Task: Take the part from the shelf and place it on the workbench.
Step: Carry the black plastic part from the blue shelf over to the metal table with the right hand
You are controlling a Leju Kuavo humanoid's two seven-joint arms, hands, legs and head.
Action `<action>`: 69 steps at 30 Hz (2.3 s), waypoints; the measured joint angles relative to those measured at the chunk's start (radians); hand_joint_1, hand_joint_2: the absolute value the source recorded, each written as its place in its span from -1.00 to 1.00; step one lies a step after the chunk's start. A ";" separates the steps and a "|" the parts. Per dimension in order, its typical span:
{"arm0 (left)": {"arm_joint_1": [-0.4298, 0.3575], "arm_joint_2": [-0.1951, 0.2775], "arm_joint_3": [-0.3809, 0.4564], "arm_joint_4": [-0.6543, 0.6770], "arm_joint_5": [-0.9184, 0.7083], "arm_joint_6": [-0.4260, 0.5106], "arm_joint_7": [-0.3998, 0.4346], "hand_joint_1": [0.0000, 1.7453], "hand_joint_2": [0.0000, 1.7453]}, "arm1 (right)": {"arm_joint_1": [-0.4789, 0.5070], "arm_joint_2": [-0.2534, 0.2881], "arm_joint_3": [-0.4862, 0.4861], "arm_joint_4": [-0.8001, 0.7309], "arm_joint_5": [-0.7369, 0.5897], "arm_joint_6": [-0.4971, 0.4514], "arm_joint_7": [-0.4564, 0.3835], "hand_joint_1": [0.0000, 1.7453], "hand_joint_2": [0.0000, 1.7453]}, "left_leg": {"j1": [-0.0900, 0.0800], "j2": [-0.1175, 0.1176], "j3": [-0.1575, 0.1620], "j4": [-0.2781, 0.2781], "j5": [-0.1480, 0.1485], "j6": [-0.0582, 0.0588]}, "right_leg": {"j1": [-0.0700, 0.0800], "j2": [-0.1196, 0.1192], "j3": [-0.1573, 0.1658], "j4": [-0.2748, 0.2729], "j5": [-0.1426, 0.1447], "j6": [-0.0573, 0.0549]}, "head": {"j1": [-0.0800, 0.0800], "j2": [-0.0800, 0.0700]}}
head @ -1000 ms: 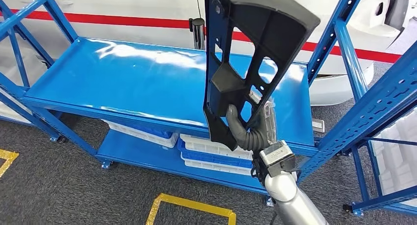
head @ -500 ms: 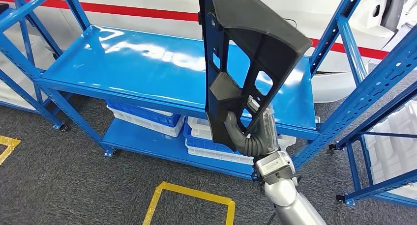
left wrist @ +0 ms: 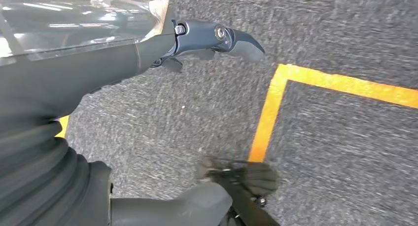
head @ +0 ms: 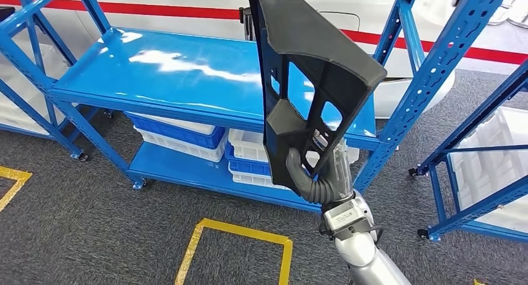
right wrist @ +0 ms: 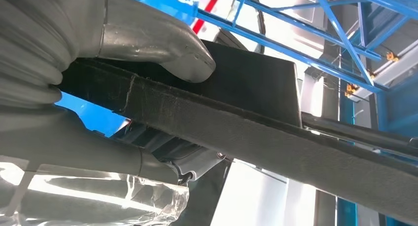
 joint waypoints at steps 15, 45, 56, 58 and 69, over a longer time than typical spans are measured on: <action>-0.007 0.000 0.000 0.000 0.000 -0.007 -0.003 -1.00 1.00 | 0.033 0.003 0.016 -0.021 0.045 -0.019 -0.031 1.00 1.00 | -0.017 0.006 0.143 -0.295 0.154 0.072 | 0.004 0.003 -0.152 0.263 -0.117 0.031 | 0.014 0.000; -0.004 -0.004 0.000 0.000 -0.001 -0.006 -0.012 -1.00 1.00 | 0.081 0.008 0.043 -0.058 0.109 -0.041 -0.029 1.00 1.00 | -0.008 -0.006 0.135 -0.284 0.154 0.057 | 0.001 -0.007 -0.055 0.219 -0.161 0.025 | 0.008 0.000; 0.007 -0.004 -0.003 0.000 -0.026 -0.060 -0.004 -1.00 1.00 | 0.125 0.006 0.039 -0.067 0.099 -0.059 -0.028 1.00 1.00 | -0.006 -0.082 0.094 -0.244 0.155 0.016 | -0.016 0.032 0.018 0.007 -0.030 0.036 | 0.001 0.000; 0.009 -0.006 -0.008 0.001 -0.042 -0.068 0.007 -1.00 1.00 | 0.144 0.004 0.036 -0.073 0.096 -0.066 -0.034 1.00 1.00 | -0.004 -0.040 0.058 -0.164 0.103 0.008 | -0.018 0.014 0.018 0.004 -0.023 0.023 | -0.004 0.000; 0.006 -0.005 -0.054 0.003 -0.064 -0.081 -0.055 -1.00 1.00 | 0.251 -0.018 0.016 -0.128 0.098 -0.079 -0.066 1.00 1.00 | -0.018 0.042 0.125 -0.250 0.128 0.024 | 0.005 -0.077 0.011 0.004 -0.026 0.032 | -0.004 0.000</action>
